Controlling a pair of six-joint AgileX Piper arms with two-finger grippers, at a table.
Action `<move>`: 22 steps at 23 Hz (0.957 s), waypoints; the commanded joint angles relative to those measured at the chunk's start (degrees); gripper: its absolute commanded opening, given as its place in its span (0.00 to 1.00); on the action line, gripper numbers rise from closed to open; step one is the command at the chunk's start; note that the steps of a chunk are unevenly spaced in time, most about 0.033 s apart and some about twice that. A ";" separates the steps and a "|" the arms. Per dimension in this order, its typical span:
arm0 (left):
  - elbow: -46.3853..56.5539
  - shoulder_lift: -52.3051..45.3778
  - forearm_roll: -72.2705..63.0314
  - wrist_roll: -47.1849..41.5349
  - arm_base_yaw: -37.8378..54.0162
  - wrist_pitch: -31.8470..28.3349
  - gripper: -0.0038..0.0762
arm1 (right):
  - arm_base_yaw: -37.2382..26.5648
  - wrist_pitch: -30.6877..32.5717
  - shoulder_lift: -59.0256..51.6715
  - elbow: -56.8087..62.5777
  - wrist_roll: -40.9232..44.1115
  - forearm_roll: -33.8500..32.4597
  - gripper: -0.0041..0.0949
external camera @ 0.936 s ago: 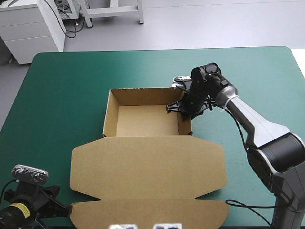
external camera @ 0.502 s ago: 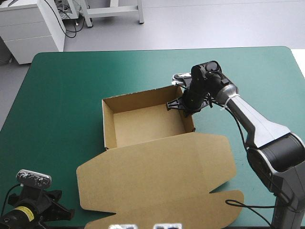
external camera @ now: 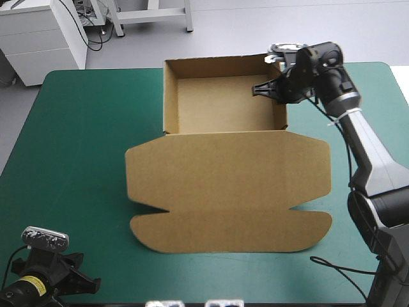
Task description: Fold the box
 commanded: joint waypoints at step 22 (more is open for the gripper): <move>-0.88 0.57 0.45 -0.41 -0.08 -5.63 0.04 | -44.26 -1.78 -4.18 17.46 -10.09 0.30 0.03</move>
